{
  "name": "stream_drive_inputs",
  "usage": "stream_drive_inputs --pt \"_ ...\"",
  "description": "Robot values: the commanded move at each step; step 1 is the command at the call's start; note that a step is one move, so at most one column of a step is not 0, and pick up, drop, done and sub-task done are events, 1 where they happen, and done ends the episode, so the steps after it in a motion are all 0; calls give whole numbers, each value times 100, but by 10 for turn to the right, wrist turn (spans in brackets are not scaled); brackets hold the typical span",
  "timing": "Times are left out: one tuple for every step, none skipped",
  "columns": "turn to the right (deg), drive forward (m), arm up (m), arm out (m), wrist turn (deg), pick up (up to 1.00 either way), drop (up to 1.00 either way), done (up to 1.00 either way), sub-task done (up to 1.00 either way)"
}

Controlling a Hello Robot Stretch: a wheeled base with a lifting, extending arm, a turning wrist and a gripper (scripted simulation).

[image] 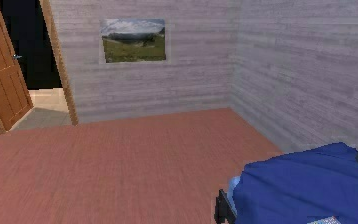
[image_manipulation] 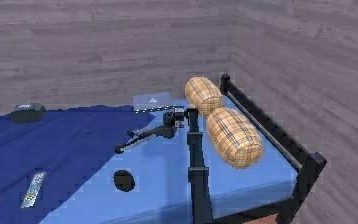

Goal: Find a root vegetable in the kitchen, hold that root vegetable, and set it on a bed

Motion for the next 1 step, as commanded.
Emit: stream_drive_inputs --pt "0 0 10 0 0 0 0 0 0"
